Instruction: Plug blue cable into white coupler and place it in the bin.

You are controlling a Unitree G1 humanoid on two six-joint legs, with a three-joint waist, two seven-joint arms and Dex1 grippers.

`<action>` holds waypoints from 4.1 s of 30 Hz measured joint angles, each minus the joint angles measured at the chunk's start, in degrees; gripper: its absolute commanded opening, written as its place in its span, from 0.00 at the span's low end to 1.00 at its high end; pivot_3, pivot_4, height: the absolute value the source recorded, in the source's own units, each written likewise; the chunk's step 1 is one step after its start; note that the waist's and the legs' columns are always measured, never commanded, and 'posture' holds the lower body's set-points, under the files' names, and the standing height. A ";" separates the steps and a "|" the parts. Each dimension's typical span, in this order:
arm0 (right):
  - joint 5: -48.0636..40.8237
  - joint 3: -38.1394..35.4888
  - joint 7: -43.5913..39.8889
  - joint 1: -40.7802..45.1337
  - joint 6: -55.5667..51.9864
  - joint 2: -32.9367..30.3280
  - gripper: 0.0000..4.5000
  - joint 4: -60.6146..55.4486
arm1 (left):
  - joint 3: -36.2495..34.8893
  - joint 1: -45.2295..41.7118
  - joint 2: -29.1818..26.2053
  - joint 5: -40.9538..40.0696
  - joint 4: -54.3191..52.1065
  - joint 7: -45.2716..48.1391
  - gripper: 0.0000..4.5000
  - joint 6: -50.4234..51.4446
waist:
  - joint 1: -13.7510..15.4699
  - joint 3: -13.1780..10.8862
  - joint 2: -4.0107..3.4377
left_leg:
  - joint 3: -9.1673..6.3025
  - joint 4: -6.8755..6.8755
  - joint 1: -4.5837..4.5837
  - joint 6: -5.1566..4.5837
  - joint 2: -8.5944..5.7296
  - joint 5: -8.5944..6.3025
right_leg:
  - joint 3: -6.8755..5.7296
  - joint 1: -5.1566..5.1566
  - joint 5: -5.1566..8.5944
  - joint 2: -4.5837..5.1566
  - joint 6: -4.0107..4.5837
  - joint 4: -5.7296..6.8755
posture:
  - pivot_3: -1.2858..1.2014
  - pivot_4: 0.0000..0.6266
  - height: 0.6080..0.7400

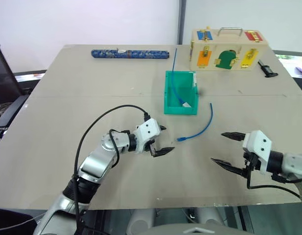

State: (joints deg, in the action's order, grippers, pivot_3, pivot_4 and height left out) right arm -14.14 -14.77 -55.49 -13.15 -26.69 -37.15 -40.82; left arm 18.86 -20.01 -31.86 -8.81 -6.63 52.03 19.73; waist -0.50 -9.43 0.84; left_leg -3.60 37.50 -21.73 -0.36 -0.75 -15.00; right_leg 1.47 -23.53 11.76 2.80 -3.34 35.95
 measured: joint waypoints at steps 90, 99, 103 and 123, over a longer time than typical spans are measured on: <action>-65.86 11.63 58.49 21.74 -18.68 15.07 0.00 7.52 | -23.27 7.93 -11.32 -12.44 10.61 12.43 0.83 -7.18 | -0.41 0.01 0.03 | -0.03 -0.11 -0.13 -0.01 0.25 0.00 | 0.04 -0.17 -0.02 -0.10 0.24 -0.04 | 0.52 0.24 1.00; -65.42 11.61 59.56 20.08 -17.88 14.82 0.00 6.58 | -17.81 -0.84 -8.00 -4.02 24.25 12.58 0.83 -18.96 | -0.30 0.02 0.05 | -0.01 -0.11 -0.14 -0.01 0.18 0.00 | 0.02 -0.18 -0.08 -0.11 0.16 -0.04 | 0.52 0.24 1.00; -65.51 11.55 60.39 19.61 -17.68 14.59 0.00 5.42 | -15.95 -4.19 -5.79 -2.57 27.60 13.04 0.78 -20.98 | -0.30 0.02 0.05 | -0.02 -0.11 -0.15 -0.01 0.17 0.00 | 0.02 -0.18 -0.08 -0.10 0.16 -0.04 | 0.52 0.24 1.00; -56.16 12.30 54.29 21.31 -17.16 4.82 0.00 3.45 | -10.78 -6.49 -1.43 -6.93 14.27 19.21 0.09 -8.82 | -0.34 0.02 0.06 | -0.04 -0.04 -0.19 -0.01 0.10 0.00 | 0.04 -0.17 -0.08 -0.09 0.15 -0.03 | 0.52 0.24 1.00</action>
State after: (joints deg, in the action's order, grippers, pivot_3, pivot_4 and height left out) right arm -70.29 -2.46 -1.20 8.16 -43.84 -32.33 -37.38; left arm 8.08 -26.50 -33.29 -15.74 7.64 71.24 10.91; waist -0.84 -9.41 0.90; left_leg -3.63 37.46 -21.92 -0.37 -0.65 -15.00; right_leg 1.50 -23.70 11.68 2.71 -3.19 35.93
